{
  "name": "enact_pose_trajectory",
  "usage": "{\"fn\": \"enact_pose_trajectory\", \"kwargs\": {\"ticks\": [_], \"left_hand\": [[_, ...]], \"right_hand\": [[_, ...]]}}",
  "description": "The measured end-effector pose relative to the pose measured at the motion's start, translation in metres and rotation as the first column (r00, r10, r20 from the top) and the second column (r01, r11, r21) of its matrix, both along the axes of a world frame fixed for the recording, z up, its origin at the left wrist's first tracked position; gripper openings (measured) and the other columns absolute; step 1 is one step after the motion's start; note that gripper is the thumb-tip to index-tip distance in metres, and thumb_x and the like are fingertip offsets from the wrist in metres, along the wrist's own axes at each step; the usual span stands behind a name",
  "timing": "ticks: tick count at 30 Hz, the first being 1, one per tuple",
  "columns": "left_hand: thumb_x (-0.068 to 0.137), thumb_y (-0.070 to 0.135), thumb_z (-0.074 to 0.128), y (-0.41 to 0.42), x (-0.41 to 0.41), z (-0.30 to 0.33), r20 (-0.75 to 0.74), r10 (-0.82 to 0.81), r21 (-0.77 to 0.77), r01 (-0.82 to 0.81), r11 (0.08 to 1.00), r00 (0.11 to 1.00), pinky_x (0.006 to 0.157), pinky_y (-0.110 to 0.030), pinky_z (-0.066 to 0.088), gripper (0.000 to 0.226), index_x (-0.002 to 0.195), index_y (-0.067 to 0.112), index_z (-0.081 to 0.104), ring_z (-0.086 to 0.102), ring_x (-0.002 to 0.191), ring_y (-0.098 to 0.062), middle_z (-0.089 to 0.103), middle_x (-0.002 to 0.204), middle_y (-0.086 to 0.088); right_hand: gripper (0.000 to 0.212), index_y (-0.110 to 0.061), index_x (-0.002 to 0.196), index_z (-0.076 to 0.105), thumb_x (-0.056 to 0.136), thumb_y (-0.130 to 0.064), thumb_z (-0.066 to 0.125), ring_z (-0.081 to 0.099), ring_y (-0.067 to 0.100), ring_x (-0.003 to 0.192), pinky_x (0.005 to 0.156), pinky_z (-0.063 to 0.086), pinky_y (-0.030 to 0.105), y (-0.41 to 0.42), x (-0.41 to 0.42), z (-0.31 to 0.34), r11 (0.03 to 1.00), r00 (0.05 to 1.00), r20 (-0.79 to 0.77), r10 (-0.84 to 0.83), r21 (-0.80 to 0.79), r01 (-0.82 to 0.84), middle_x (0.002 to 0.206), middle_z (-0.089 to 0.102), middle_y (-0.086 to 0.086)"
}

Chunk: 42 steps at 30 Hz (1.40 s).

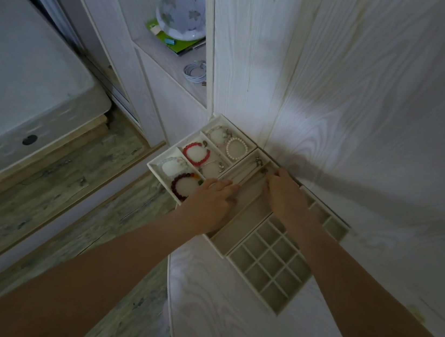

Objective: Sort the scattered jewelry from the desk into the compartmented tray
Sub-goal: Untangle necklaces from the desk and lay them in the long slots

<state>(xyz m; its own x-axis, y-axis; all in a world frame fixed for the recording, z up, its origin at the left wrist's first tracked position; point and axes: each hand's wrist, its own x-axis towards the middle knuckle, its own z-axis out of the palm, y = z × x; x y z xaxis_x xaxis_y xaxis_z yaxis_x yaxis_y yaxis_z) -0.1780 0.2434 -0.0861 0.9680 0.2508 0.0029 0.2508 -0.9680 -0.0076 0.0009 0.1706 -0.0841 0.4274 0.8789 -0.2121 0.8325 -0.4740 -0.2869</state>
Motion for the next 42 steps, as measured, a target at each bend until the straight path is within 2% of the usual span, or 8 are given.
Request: {"fn": "enact_pose_trajectory", "kwargs": {"ticks": [4, 7, 10, 19, 23, 27, 38, 42], "left_hand": [[0.070, 0.017, 0.076, -0.001, 0.000, 0.005, -0.037, 0.017, -0.004, -0.017, 1.000, 0.999, 0.087, -0.045, 0.050, 0.027, 0.096, 0.012, 0.073, 0.062, 0.109, -0.032, 0.062, 0.123, -0.013], [0.093, 0.017, 0.048, -0.004, 0.002, 0.010, -0.129, 0.041, -0.033, -0.046, 0.998, 0.991, 0.109, -0.043, 0.027, 0.037, 0.130, 0.013, 0.054, 0.034, 0.136, -0.029, 0.034, 0.150, -0.010], [0.096, 0.017, 0.037, -0.007, 0.004, 0.017, -0.218, 0.084, -0.017, -0.090, 0.996, 0.972, 0.111, -0.040, 0.021, 0.044, 0.140, 0.018, 0.040, 0.023, 0.140, -0.024, 0.019, 0.155, -0.005], [0.094, 0.013, 0.043, -0.009, 0.008, 0.027, -0.235, 0.096, -0.058, -0.113, 0.992, 0.967, 0.104, -0.040, 0.033, 0.043, 0.137, 0.016, 0.045, 0.037, 0.131, -0.025, 0.031, 0.150, -0.006], [0.094, 0.014, 0.043, -0.006, 0.012, 0.034, -0.259, 0.146, -0.157, -0.191, 0.969, 0.955, 0.095, -0.039, 0.040, 0.040, 0.133, 0.015, 0.047, 0.048, 0.119, -0.026, 0.049, 0.131, -0.007], [0.096, 0.021, 0.039, -0.016, 0.019, 0.045, -0.267, 0.174, -0.258, -0.244, 0.935, 0.948, 0.085, -0.036, 0.045, 0.035, 0.129, 0.012, 0.049, 0.055, 0.109, -0.027, 0.055, 0.122, -0.010], [0.094, 0.017, 0.043, -0.152, 0.066, 0.062, -0.132, 0.164, -0.432, -0.206, 0.878, 0.977, 0.074, -0.034, 0.048, 0.022, 0.097, 0.010, 0.064, 0.063, 0.090, -0.029, 0.066, 0.095, -0.011], [0.094, 0.011, 0.042, -0.207, 0.085, 0.052, -0.061, 0.133, -0.485, -0.145, 0.862, 0.989, 0.084, -0.036, 0.049, 0.026, 0.103, 0.006, 0.066, 0.059, 0.097, -0.031, 0.061, 0.107, -0.015]], "right_hand": [[0.024, -0.001, 0.114, 0.060, 0.096, -0.012, 0.048, 0.056, 0.028, 0.101, 0.090, 0.046, 0.036, -0.001, -0.005, 0.003, 1.000, 1.000, 0.020, -0.001, 0.031, 0.000, 0.122, 0.049, 0.015], [0.023, -0.001, 0.110, 0.061, 0.097, -0.013, 0.047, 0.055, 0.028, 0.101, 0.090, 0.044, 0.035, -0.001, -0.008, 0.002, 0.999, 1.000, -0.019, -0.024, 0.046, 0.025, 0.120, 0.050, 0.015], [0.025, -0.002, 0.111, 0.062, 0.096, -0.015, 0.048, 0.055, 0.028, 0.104, 0.092, 0.043, 0.034, 0.001, -0.012, 0.004, 0.997, 0.995, -0.082, -0.061, 0.045, 0.065, 0.121, 0.050, 0.014], [0.023, -0.006, 0.104, 0.062, 0.097, -0.016, 0.042, 0.051, 0.027, 0.110, 0.087, 0.041, 0.032, 0.000, -0.029, 0.008, 0.985, 0.971, -0.169, -0.167, 0.003, 0.170, 0.118, 0.057, 0.014], [0.033, -0.007, 0.123, 0.060, 0.098, -0.016, 0.040, 0.045, 0.024, 0.125, 0.101, 0.034, 0.028, -0.013, -0.036, 0.024, 0.980, 0.955, -0.228, -0.188, 0.028, 0.199, 0.133, 0.054, 0.010], [0.032, -0.003, 0.123, 0.059, 0.097, -0.012, 0.043, 0.054, 0.025, 0.117, 0.094, 0.038, 0.026, -0.041, -0.043, 0.045, 0.945, 0.901, -0.325, -0.287, 0.057, 0.321, 0.131, 0.055, 0.013], [0.033, -0.015, 0.130, 0.053, 0.099, -0.017, 0.042, 0.046, 0.024, 0.124, 0.101, 0.032, 0.027, -0.210, -0.027, 0.047, 0.880, 0.850, -0.302, -0.432, 0.063, 0.470, 0.135, 0.049, 0.009], [0.033, -0.015, 0.130, 0.052, 0.098, -0.014, 0.043, 0.046, 0.023, 0.122, 0.099, 0.033, 0.027, -0.276, -0.012, 0.034, 0.860, 0.833, -0.253, -0.493, 0.003, 0.510, 0.135, 0.047, 0.009]]}}
